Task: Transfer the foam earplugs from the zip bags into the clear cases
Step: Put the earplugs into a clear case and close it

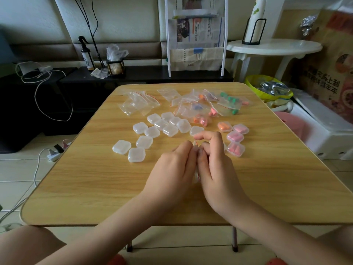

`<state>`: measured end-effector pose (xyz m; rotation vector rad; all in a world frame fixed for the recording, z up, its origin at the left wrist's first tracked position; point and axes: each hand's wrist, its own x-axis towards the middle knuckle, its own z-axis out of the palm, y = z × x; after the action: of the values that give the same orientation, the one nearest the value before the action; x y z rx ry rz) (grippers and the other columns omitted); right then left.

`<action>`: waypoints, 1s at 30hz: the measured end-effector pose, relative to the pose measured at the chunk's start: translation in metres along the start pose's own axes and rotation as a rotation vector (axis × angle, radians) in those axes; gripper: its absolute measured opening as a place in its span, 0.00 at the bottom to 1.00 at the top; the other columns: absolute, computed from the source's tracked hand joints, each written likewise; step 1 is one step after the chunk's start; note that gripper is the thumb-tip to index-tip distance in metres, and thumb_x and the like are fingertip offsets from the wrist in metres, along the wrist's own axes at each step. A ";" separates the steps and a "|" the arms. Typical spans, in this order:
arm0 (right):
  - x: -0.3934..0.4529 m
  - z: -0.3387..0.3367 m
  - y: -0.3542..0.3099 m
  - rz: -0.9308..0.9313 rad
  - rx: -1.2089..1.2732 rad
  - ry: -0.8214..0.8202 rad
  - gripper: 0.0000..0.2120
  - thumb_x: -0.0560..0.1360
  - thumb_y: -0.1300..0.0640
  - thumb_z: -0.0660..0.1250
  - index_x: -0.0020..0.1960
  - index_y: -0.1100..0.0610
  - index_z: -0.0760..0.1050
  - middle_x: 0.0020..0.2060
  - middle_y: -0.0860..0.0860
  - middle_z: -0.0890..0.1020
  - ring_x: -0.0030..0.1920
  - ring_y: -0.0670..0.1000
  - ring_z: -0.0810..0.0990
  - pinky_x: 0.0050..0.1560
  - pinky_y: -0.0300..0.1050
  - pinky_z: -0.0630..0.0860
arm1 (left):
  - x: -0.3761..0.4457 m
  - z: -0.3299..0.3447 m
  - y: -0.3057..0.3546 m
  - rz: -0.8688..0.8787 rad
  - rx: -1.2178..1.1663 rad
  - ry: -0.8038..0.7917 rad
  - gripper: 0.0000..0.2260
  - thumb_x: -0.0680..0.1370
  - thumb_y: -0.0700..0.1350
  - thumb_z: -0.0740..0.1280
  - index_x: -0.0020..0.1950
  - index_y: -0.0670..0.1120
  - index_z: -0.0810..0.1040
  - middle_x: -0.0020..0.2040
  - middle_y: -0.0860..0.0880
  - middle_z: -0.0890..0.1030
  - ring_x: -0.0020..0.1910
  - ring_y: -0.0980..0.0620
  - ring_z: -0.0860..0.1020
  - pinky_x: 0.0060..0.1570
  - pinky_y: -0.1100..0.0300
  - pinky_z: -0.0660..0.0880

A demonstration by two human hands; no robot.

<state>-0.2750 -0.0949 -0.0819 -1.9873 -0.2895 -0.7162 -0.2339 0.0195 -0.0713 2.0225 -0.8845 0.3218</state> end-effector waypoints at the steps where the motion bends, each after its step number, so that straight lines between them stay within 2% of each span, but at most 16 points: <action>1: 0.000 0.000 0.001 -0.014 -0.032 0.009 0.09 0.81 0.60 0.53 0.58 0.50 0.64 0.30 0.40 0.72 0.28 0.41 0.72 0.30 0.30 0.64 | 0.000 0.001 -0.001 0.010 0.027 0.000 0.18 0.78 0.55 0.50 0.39 0.43 0.68 0.29 0.48 0.72 0.29 0.47 0.70 0.30 0.49 0.67; 4: 0.001 -0.002 0.003 -0.056 -0.113 0.033 0.08 0.80 0.57 0.53 0.59 0.50 0.64 0.28 0.39 0.70 0.29 0.40 0.71 0.30 0.34 0.66 | 0.001 0.001 -0.003 0.037 0.126 0.024 0.18 0.78 0.54 0.49 0.38 0.43 0.67 0.29 0.47 0.71 0.28 0.43 0.70 0.29 0.47 0.67; 7: 0.004 -0.006 0.001 -0.086 -0.206 0.067 0.09 0.77 0.53 0.51 0.56 0.49 0.62 0.29 0.40 0.66 0.29 0.41 0.69 0.29 0.37 0.65 | 0.001 0.000 -0.003 0.074 0.209 0.066 0.14 0.78 0.51 0.50 0.37 0.46 0.63 0.28 0.51 0.65 0.26 0.42 0.68 0.25 0.52 0.64; 11: 0.009 -0.012 -0.003 -0.139 -0.300 0.047 0.06 0.75 0.56 0.53 0.51 0.50 0.63 0.30 0.42 0.67 0.30 0.45 0.68 0.29 0.42 0.66 | 0.001 -0.002 -0.005 0.041 0.280 0.073 0.14 0.78 0.52 0.49 0.36 0.47 0.61 0.27 0.50 0.65 0.26 0.40 0.67 0.24 0.53 0.64; 13: 0.010 -0.015 -0.004 -0.223 -0.463 0.032 0.05 0.74 0.59 0.56 0.49 0.52 0.68 0.33 0.46 0.72 0.34 0.47 0.72 0.28 0.45 0.68 | 0.003 -0.006 -0.006 0.043 0.304 0.082 0.14 0.78 0.52 0.49 0.36 0.47 0.61 0.27 0.49 0.66 0.25 0.42 0.67 0.24 0.54 0.63; 16: 0.013 -0.021 -0.004 -0.304 -0.698 0.054 0.10 0.73 0.60 0.59 0.47 0.54 0.79 0.34 0.49 0.77 0.37 0.53 0.78 0.27 0.45 0.71 | 0.003 -0.010 -0.007 0.057 0.305 0.090 0.14 0.79 0.52 0.50 0.37 0.47 0.63 0.27 0.50 0.67 0.25 0.45 0.65 0.24 0.56 0.61; 19: 0.013 -0.024 -0.006 -0.244 -0.697 0.013 0.13 0.74 0.57 0.57 0.47 0.54 0.81 0.36 0.48 0.78 0.39 0.54 0.79 0.27 0.47 0.73 | 0.003 -0.012 -0.005 0.063 0.288 0.117 0.16 0.79 0.52 0.52 0.37 0.44 0.66 0.26 0.52 0.65 0.24 0.47 0.64 0.23 0.56 0.61; 23: 0.013 -0.024 -0.009 -0.076 -0.631 -0.072 0.17 0.74 0.50 0.53 0.44 0.51 0.80 0.41 0.46 0.79 0.42 0.51 0.79 0.29 0.49 0.75 | 0.005 -0.014 -0.002 0.075 0.292 0.134 0.14 0.79 0.52 0.53 0.37 0.46 0.63 0.26 0.51 0.66 0.24 0.47 0.63 0.22 0.57 0.60; 26: 0.018 -0.027 -0.007 -0.034 -0.686 -0.071 0.16 0.75 0.43 0.54 0.41 0.48 0.78 0.38 0.45 0.78 0.37 0.48 0.76 0.27 0.43 0.70 | 0.010 -0.021 -0.006 0.075 0.331 0.142 0.15 0.79 0.53 0.53 0.37 0.47 0.62 0.26 0.54 0.62 0.24 0.49 0.60 0.22 0.59 0.55; 28: 0.021 -0.030 -0.004 0.000 -0.712 -0.082 0.15 0.74 0.43 0.56 0.42 0.46 0.79 0.39 0.45 0.79 0.33 0.46 0.74 0.27 0.40 0.66 | 0.013 -0.025 -0.009 0.093 0.360 0.131 0.15 0.79 0.53 0.54 0.37 0.46 0.63 0.27 0.53 0.63 0.24 0.52 0.59 0.23 0.59 0.54; 30: 0.022 -0.033 -0.003 0.076 -0.638 -0.121 0.12 0.73 0.45 0.58 0.45 0.45 0.80 0.43 0.43 0.79 0.32 0.44 0.71 0.30 0.41 0.67 | 0.013 -0.026 -0.010 0.115 0.399 0.129 0.14 0.79 0.53 0.55 0.37 0.46 0.63 0.27 0.52 0.65 0.25 0.51 0.58 0.24 0.59 0.55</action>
<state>-0.2707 -0.1241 -0.0549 -2.6358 -0.0523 -0.6943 -0.2150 0.0376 -0.0554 2.2841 -0.9114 0.7335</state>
